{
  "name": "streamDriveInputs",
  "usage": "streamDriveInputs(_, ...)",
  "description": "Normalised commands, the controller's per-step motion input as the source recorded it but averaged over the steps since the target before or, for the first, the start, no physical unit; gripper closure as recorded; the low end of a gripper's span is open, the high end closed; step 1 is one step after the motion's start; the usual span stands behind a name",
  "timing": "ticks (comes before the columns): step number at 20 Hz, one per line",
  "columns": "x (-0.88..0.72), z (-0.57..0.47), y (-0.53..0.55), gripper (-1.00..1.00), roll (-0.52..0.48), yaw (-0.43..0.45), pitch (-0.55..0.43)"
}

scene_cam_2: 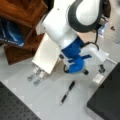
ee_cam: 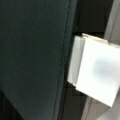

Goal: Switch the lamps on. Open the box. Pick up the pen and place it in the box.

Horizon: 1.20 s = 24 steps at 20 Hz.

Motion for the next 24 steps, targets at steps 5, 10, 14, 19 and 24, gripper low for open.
streamDriveInputs(5, 0.01, -0.17, -0.07, -1.00, 0.435, -0.093, 0.023)
streamDriveInputs(10, -0.03, -0.14, -0.09, -1.00, 0.364, -0.090, 0.002)
streamDriveInputs(14, -0.07, -0.13, -0.10, -1.00, 0.331, -0.060, -0.045)
streamDriveInputs(19, -0.10, -0.19, -0.07, -1.00, 0.366, -0.054, -0.080)
streamDriveInputs(24, -0.08, -0.20, -0.08, -1.00, 0.363, -0.028, -0.096)
